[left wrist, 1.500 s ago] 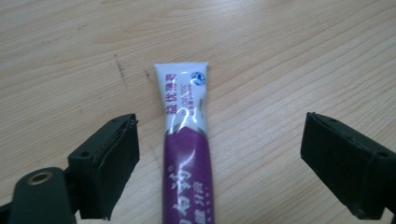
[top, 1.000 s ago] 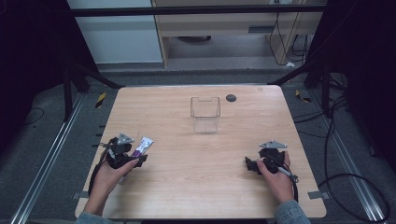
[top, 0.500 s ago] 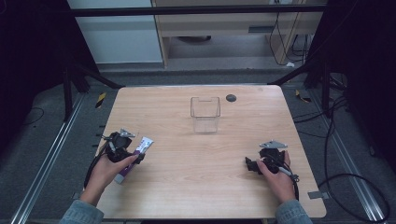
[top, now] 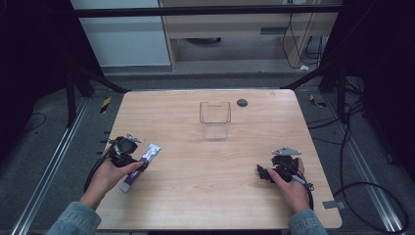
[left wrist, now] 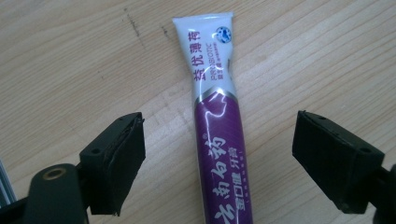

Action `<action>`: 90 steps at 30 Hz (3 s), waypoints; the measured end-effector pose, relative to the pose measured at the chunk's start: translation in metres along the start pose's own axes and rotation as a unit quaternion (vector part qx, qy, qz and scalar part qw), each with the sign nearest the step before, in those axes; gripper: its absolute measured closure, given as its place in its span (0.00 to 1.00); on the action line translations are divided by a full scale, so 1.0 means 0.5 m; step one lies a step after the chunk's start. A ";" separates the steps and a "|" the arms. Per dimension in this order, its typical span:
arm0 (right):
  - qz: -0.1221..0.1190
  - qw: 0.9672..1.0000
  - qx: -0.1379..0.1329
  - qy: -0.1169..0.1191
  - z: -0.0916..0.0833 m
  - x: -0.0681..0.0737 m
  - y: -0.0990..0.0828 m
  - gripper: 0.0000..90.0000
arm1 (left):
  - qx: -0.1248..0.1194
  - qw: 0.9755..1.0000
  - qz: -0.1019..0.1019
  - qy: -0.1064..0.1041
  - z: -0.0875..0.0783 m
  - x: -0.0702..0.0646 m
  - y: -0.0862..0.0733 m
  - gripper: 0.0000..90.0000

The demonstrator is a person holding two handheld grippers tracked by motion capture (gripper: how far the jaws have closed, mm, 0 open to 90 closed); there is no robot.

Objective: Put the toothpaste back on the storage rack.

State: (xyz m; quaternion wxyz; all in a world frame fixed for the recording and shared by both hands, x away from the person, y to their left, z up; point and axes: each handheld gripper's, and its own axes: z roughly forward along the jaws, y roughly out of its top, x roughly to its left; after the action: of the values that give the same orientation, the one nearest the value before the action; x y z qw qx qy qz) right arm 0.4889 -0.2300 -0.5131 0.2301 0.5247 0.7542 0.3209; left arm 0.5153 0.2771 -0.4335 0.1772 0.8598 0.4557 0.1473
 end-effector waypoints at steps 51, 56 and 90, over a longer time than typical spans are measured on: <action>0.001 1.000 0.001 0.005 -0.004 0.000 -0.003 0.01 | 0.098 0.995 0.018 -0.009 0.081 0.002 0.064 0.51; 0.002 1.000 0.001 0.005 -0.004 0.000 -0.003 0.01 | 0.101 0.995 0.009 -0.013 0.085 0.007 0.064 0.53; -0.001 1.000 0.001 0.006 -0.004 -0.001 -0.003 0.01 | 0.114 0.993 0.019 -0.013 0.093 0.008 0.064 0.69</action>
State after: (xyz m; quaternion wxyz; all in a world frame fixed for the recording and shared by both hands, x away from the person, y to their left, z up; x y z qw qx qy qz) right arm 0.4866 -0.2311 -0.5127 0.2256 0.5223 0.7564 0.3228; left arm 0.5601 0.2558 -0.4607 0.0813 0.8847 0.4508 0.0865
